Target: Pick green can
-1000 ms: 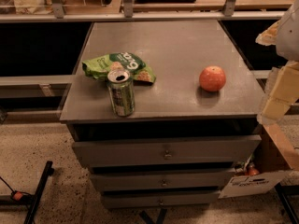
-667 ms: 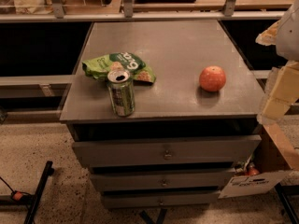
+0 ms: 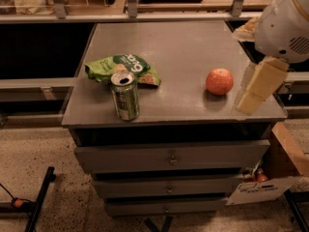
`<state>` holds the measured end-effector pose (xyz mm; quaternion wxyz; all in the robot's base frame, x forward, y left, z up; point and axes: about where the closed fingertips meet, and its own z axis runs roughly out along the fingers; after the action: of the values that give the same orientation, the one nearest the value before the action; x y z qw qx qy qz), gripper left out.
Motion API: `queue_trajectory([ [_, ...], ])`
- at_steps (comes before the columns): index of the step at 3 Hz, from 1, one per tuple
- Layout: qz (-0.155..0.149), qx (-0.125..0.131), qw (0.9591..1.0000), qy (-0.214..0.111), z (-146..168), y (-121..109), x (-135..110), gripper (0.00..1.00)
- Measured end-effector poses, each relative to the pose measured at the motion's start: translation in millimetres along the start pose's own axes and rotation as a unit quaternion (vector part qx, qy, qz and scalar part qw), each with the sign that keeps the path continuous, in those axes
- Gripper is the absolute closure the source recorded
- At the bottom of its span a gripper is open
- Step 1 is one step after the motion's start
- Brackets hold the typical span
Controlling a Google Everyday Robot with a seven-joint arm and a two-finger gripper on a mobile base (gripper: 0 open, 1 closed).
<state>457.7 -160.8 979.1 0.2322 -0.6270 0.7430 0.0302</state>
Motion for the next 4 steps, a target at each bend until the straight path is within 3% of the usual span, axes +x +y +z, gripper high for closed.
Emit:
queue_trajectory([
  [1,-0.023,0.002,0.9972,-0.071,24.8,-11.2,-59.1,0.0],
  [2,-0.023,0.002,0.9972,-0.071,24.8,-11.2,-59.2,0.0],
  [3,-0.024,-0.013,0.9948,-0.098,44.7,-9.3,-68.0,0.0],
  [4,-0.03,-0.057,0.9852,-0.159,83.3,-3.0,-92.9,0.0],
])
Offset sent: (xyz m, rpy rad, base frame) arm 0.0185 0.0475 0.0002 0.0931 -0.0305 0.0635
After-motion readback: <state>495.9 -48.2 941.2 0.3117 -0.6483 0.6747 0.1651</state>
